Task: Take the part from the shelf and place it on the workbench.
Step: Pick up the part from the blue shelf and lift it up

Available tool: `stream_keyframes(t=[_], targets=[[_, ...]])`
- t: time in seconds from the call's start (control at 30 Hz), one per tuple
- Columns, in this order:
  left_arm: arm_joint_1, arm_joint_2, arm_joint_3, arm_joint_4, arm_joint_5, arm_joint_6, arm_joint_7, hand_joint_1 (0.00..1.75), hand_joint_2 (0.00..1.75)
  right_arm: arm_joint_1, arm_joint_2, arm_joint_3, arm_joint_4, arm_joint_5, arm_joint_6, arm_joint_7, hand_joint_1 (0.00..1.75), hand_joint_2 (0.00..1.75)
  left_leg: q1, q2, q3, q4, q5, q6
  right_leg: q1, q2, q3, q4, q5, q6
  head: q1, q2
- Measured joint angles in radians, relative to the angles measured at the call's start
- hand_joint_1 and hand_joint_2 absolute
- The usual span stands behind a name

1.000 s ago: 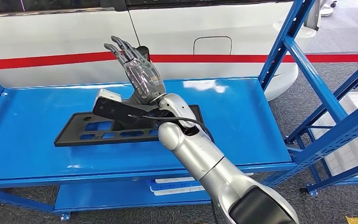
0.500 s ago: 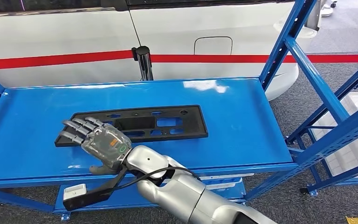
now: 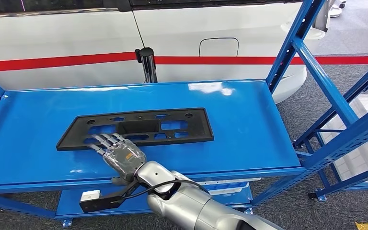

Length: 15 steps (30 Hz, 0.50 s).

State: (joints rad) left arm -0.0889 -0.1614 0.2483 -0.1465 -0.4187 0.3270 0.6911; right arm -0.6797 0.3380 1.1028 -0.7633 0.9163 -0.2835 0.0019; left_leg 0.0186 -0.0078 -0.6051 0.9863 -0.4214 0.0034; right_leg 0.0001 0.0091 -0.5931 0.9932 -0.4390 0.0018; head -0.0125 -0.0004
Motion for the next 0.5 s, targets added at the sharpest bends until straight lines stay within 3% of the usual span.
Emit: stream_keyframes(t=[0.5], targets=[[0.007,0.0,0.0,-0.016,-0.011,0.001,-0.006,0.0,0.0,-0.035,0.0,-0.129,0.058,0.062,-0.06,0.035,0.0,1.75,0.0,0.0,0.001,0.0,0.0,0.0,0.0,0.0,0.001,0.0,0.0,0.0,0.0,0.0]])
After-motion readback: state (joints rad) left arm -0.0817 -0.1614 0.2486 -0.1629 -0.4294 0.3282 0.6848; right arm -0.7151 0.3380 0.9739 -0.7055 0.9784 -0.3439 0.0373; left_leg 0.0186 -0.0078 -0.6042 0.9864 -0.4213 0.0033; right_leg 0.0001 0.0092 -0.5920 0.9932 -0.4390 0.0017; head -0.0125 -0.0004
